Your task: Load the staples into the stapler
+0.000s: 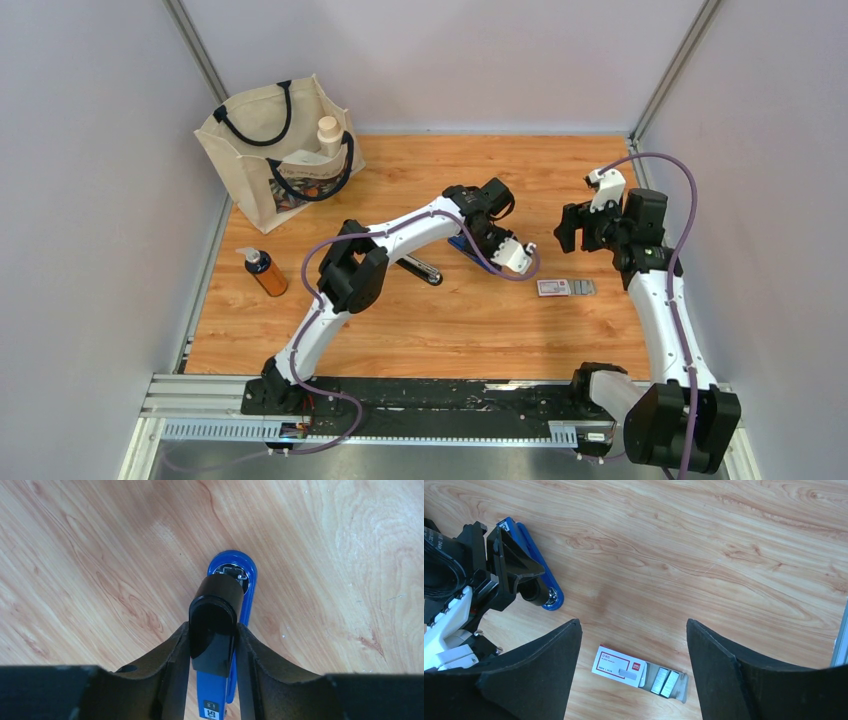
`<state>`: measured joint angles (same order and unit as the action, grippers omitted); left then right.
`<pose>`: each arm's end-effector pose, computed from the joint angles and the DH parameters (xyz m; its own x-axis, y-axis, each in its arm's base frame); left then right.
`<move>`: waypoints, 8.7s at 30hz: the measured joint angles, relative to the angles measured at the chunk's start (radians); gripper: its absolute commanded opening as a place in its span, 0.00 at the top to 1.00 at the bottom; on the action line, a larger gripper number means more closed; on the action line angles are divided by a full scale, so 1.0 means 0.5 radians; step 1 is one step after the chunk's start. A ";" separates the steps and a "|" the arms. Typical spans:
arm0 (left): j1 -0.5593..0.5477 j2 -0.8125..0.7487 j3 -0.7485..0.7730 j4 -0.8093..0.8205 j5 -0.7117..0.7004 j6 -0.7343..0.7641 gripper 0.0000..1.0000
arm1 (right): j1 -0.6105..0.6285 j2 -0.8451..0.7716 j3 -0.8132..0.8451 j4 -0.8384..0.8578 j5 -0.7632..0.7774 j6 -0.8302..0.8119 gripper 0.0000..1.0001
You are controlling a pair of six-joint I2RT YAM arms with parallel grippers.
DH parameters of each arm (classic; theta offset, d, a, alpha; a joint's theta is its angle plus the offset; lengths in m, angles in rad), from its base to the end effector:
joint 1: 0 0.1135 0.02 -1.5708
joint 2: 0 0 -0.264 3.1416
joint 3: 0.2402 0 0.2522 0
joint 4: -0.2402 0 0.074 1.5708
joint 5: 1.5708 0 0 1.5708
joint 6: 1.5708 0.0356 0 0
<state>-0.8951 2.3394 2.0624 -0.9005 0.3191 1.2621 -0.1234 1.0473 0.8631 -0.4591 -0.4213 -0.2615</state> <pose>0.3020 -0.3947 0.1944 0.6020 0.6954 -0.3925 0.7983 -0.5347 0.2771 0.2251 -0.0133 0.2924 -0.5201 -0.1732 -0.8363 -0.3591 0.9328 0.0301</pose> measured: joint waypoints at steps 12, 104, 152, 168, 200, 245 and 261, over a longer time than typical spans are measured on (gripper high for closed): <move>0.019 -0.094 -0.172 0.171 0.037 -0.401 1.00 | 0.000 0.021 -0.032 -0.013 -0.147 -0.076 0.28; 0.375 -0.472 -0.407 0.255 0.999 -1.394 1.00 | 0.539 0.681 -0.128 0.571 -1.168 -0.546 0.51; 0.590 -0.324 -0.208 0.397 1.110 -1.595 1.00 | 0.623 0.789 -0.040 0.267 -0.526 -0.999 1.00; 0.699 -0.241 -0.155 0.479 0.955 -1.734 1.00 | 0.849 1.072 0.169 0.278 -0.027 -0.990 1.00; 0.950 -0.369 -0.388 0.883 -0.185 -1.970 0.98 | 0.970 1.273 0.265 0.027 0.376 -1.080 1.00; 0.703 -0.791 -1.065 0.934 -0.297 -1.793 0.88 | 0.972 1.297 0.304 -0.031 0.377 -1.040 1.00; 0.755 -0.929 -1.054 0.897 -0.387 -1.801 0.84 | 1.017 1.440 0.517 -0.259 0.409 -0.714 1.00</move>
<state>-0.5175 1.8751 1.5356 -0.4519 0.1257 0.3618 0.3851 1.7672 1.1217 -0.5888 -0.2169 -0.6186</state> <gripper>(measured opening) 0.150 0.200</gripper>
